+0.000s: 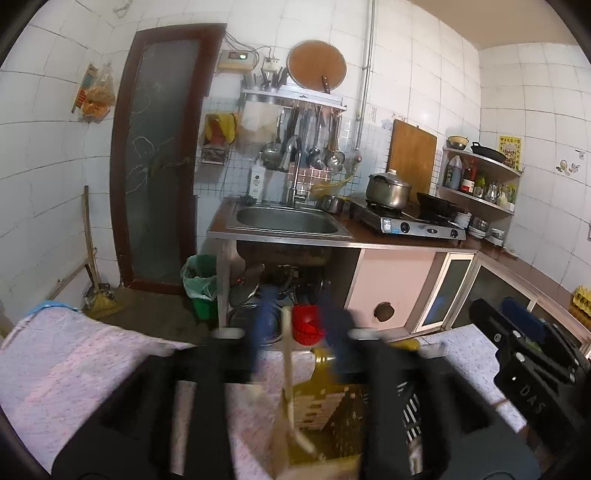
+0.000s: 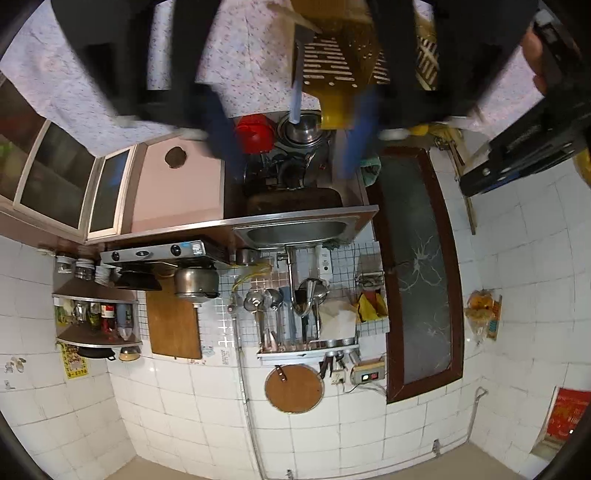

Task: Organize utensils
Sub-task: 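Open both tools to drop the chopstick and spatula into the holder, then grasp a wooden chopstick with the right tool while the left tool moves toward other chopsticks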

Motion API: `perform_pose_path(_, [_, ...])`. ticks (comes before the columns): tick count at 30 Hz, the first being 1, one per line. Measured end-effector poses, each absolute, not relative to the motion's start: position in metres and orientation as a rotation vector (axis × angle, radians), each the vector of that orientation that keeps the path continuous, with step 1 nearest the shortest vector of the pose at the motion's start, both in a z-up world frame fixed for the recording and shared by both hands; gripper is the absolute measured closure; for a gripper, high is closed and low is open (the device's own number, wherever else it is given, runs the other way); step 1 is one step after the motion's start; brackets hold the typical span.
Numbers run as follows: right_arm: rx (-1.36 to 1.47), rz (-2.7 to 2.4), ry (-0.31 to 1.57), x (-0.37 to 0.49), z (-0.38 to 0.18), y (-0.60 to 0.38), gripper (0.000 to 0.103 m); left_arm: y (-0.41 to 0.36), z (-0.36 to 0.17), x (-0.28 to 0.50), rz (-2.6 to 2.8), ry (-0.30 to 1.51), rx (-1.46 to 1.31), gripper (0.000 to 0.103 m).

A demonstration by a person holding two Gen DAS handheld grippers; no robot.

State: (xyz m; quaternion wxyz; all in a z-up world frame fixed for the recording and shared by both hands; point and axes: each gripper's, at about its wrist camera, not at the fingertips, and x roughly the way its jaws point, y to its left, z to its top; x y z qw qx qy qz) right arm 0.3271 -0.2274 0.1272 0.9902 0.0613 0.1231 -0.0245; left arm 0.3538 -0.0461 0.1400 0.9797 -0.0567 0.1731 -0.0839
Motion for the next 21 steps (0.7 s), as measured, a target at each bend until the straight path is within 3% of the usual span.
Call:
perform_pose_path(1, [0.120,-0.054,0.253,0.322,0.131,-0.229,0.041,-0.042,0.145,0.345,-0.161,0.344,-0.115,0.036])
perform_pose_path(2, [0.117,-0.063,0.268,0.314,0.136,-0.231,0.041,-0.038,0.151,0.335,-0.157,0.341,-0.111,0.026])
perform_pose_path(6, [0.107,-0.081,0.318,0.281,0.142,-0.239,0.034,-0.021,0.161,0.295,-0.151,0.377,-0.089,0.007])
perform_pose_path(12, [0.138,-0.099,0.462,0.247,0.110,-0.251,0.033,-0.002,0.139,0.254,-0.099,0.454,-0.067,0.005])
perform_pose_path(21, [0.105,-0.156,0.693,0.246,0.016,-0.244,0.033,0.005,0.041,0.237,-0.056,0.675,-0.039,0.005])
